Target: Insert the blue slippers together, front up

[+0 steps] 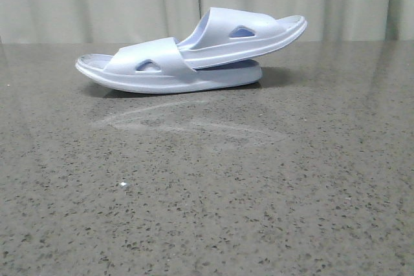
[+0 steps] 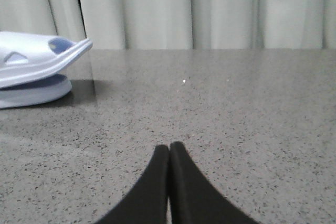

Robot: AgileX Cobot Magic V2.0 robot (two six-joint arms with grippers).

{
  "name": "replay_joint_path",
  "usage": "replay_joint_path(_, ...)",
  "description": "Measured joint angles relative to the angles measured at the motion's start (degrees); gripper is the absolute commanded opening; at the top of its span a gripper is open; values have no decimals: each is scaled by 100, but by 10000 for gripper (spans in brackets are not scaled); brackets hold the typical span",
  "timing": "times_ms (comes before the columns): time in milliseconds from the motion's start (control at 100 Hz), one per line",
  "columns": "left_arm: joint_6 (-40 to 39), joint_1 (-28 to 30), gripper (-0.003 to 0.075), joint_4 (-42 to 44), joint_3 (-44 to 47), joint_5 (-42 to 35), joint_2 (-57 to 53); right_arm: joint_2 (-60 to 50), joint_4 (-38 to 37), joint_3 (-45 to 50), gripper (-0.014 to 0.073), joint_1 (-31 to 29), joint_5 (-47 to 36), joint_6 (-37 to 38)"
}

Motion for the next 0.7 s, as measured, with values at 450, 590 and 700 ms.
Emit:
replay_joint_path(450,-10,0,15,0,0,4,0,-69,-45,0,-89,-209,553,4)
replay_joint_path(590,-10,0,15,0,0,4,0,-69,-53,0,-89,-209,556,13)
replay_joint_path(700,-10,0,15,0,0,4,0,-69,-53,0,-89,-209,556,13)
